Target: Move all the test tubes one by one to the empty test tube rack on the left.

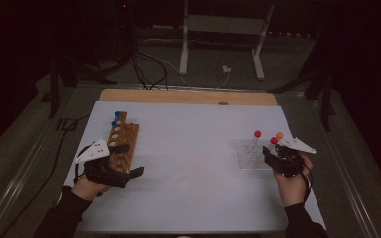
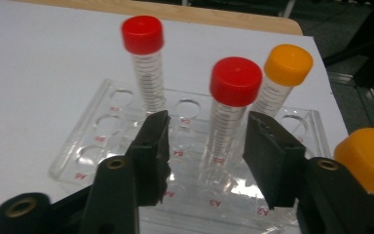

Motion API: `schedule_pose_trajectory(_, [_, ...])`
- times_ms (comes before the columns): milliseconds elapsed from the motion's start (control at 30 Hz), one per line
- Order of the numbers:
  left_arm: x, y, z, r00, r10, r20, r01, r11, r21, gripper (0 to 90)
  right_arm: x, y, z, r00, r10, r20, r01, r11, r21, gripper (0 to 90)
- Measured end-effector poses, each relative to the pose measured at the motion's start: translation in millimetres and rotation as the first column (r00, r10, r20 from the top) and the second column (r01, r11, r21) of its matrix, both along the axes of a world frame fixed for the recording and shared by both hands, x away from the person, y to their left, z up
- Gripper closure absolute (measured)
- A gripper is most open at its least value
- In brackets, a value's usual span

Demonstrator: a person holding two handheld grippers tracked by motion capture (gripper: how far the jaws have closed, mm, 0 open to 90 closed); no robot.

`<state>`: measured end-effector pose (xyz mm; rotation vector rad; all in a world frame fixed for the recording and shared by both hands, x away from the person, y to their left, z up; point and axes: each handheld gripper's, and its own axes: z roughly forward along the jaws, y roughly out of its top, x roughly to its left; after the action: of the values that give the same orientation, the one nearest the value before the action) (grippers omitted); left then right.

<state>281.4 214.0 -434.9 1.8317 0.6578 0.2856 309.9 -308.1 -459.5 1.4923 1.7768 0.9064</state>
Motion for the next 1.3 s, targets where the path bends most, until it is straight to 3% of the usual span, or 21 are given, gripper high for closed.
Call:
schedule_pose_trajectory(500, [0.5, -0.7, -1.3, 1.0000, -0.001, -0.001, 0.001, 0.9999, 0.013, 3.6, 12.8, -6.1, -5.3, 0.9990, -0.022, -0.040, 0.022, 1.000, 0.017, 73.0])
schedule_pose_trajectory(633, [0.3, -1.4, -2.1, 1.0000, -0.001, -0.001, 0.001, 0.9999, 0.017, 3.6, 13.8, -7.6, -5.1, 0.9990, -0.024, -0.039, 0.025, 0.999, 0.024, 74.0])
schedule_pose_trajectory(1300, [0.7, -1.2, -2.9, 1.0000, -0.006, -0.008, 0.006, 0.9997, 0.022, 3.6, -2.4, -6.2, 23.8, 0.9967, 0.030, 0.075, -0.028, 0.999, -0.034, 74.7])
